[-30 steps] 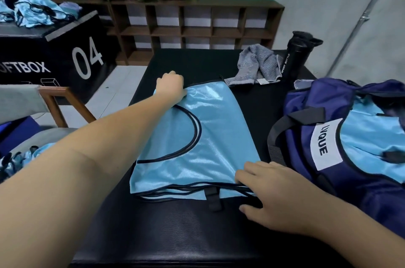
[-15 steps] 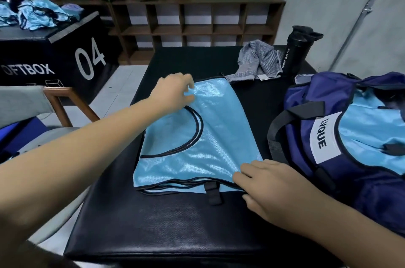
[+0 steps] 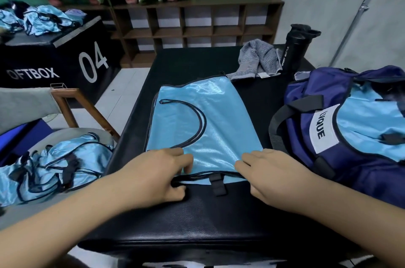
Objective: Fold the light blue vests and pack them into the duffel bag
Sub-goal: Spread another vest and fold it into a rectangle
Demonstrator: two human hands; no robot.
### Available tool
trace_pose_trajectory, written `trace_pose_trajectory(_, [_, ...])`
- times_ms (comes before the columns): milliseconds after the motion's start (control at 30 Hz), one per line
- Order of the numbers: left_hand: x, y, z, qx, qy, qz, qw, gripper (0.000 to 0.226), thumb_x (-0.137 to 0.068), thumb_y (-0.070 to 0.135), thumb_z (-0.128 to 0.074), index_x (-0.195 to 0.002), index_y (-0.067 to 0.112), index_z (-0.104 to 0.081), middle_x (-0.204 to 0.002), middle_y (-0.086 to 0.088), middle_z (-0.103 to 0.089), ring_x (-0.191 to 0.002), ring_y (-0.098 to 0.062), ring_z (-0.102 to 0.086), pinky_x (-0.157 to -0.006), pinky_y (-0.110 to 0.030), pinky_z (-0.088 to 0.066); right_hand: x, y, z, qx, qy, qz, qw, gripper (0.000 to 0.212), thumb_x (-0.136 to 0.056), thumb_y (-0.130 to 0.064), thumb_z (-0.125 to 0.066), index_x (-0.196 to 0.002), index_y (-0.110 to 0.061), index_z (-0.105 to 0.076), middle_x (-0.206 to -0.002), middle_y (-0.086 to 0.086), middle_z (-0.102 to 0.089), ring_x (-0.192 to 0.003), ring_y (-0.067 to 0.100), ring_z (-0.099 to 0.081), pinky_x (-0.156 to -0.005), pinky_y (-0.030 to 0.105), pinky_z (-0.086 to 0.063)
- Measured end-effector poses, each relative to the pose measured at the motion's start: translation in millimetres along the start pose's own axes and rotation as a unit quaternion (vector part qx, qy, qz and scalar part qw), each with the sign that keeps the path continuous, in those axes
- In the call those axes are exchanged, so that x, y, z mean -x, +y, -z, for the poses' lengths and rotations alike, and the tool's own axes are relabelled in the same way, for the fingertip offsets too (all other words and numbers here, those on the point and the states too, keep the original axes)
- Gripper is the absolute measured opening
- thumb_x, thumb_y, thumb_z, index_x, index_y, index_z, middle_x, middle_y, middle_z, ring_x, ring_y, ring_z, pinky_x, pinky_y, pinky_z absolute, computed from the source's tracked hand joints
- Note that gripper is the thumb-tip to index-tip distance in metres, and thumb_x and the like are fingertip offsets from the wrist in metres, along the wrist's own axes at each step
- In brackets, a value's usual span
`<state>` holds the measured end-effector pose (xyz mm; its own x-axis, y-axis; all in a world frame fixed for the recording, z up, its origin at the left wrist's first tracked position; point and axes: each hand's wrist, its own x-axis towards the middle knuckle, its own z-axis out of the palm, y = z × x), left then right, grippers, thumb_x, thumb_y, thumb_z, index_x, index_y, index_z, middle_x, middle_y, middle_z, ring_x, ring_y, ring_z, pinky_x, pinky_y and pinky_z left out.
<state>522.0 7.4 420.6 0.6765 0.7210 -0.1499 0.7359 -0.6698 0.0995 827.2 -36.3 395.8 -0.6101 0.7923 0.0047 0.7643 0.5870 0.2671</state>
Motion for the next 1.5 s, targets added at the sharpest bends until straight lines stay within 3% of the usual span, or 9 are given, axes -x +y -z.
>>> trace_pose_trajectory(167, [2,-11,-15,-0.068,0.000,0.022,0.997,0.037,-0.072,0.060,-0.037,-0.097,0.034,-0.046,-0.096,0.010,-0.054,-0.088,-0.019,-0.064,-0.072,-0.036,-0.052,-6,-2,0,-0.040,-0.034,-0.039,0.998,0.034,-0.076,-0.019,-0.064,-0.089,-0.025,-0.033,-0.081,-0.003,-0.043,-0.069,0.023,-0.047,-0.064,0.036,-0.045])
trace_pose_trajectory(333, [2,-26,-29,-0.115,0.088,-0.002,0.990,0.018,-0.068,0.042,-0.045,-0.083,0.033,-0.048,-0.078,0.009,-0.056,-0.069,-0.020,-0.064,-0.060,-0.031,-0.042,-5,2,-6,-0.023,-0.044,-0.057,0.997,0.032,-0.071,-0.028,-0.062,-0.083,-0.027,-0.032,-0.073,-0.005,-0.048,-0.061,0.020,-0.047,-0.056,0.034,-0.041])
trace_pose_trajectory(533, [7,-39,-24,-0.110,0.104,-0.017,0.988,0.014,-0.069,0.037,-0.052,-0.079,0.029,-0.046,-0.077,0.010,-0.050,-0.070,-0.018,-0.060,-0.058,-0.030,-0.041,-4,10,-2,-0.046,-0.001,-0.048,0.998,0.008,-0.078,-0.031,-0.033,-0.084,-0.026,-0.032,-0.082,-0.007,-0.042,-0.073,0.020,-0.046,-0.064,0.034,-0.042])
trace_pose_trajectory(667, [16,-45,-4,0.024,0.090,-0.005,0.996,0.014,-0.080,0.042,-0.048,-0.092,0.033,-0.046,-0.091,0.014,-0.049,-0.083,-0.013,-0.056,-0.073,-0.035,-0.050,-3,18,24,-0.147,-0.044,-0.092,0.984,0.015,-0.092,-0.029,-0.045,-0.085,-0.028,-0.032,-0.084,-0.010,-0.042,-0.078,0.016,-0.045,-0.067,0.027,-0.031])
trace_pose_trajectory(867, [25,-40,13,0.121,0.061,0.011,0.991,0.011,-0.083,0.039,-0.052,-0.091,0.035,-0.046,-0.080,0.010,-0.059,-0.074,-0.010,-0.055,-0.069,-0.034,-0.047,0,24,42,-0.217,-0.056,-0.128,0.966,0.016,-0.090,-0.031,-0.053,-0.085,-0.031,-0.037,-0.070,-0.004,-0.055,-0.066,0.016,-0.052,-0.064,0.038,-0.047])
trace_pose_trajectory(1033, [31,-38,33,0.210,-0.011,0.031,0.977,0.004,-0.083,0.030,-0.057,-0.086,0.028,-0.055,-0.075,0.004,-0.063,-0.065,-0.009,-0.053,-0.064,-0.028,-0.044,6,24,65,-0.380,-0.115,-0.088,0.914,0.015,-0.087,-0.017,-0.061,-0.088,-0.029,-0.051,-0.071,-0.004,-0.057,-0.064,0.013,-0.045,-0.062,0.028,-0.039])
trace_pose_trajectory(1167, [26,-41,33,0.208,0.006,0.048,0.977,0.009,-0.089,0.019,-0.064,-0.086,0.026,-0.057,-0.076,0.004,-0.064,-0.066,-0.008,-0.053,-0.063,-0.027,-0.043,2,25,67,-0.386,-0.086,-0.103,0.913,0.021,-0.087,-0.014,-0.062,-0.093,-0.032,-0.053,-0.069,-0.003,-0.061,-0.064,0.016,-0.049,-0.063,0.029,-0.041])
trace_pose_trajectory(1333, [14,-54,30,0.201,0.035,0.078,0.976,0.007,-0.085,0.034,-0.062,-0.086,0.029,-0.058,-0.078,0.004,-0.065,-0.069,-0.014,-0.056,-0.070,-0.039,-0.050,-17,33,62,-0.343,-0.030,-0.147,0.927,0.022,-0.085,-0.020,-0.066,-0.095,-0.034,-0.053,-0.073,-0.013,-0.066,-0.071,0.013,-0.058,-0.066,0.036,-0.049])
trace_pose_trajectory(1500, [-5,-74,28,0.201,0.091,0.115,0.969,0.011,-0.091,0.025,-0.067,-0.083,0.027,-0.060,-0.075,0.011,-0.063,-0.066,-0.007,-0.054,-0.062,-0.025,-0.044,-50,56,50,-0.319,0.015,-0.175,0.931,0.021,-0.084,-0.024,-0.070,-0.093,-0.034,-0.055,-0.072,-0.011,-0.068,-0.072,0.008,-0.060,-0.067,0.036,-0.051])
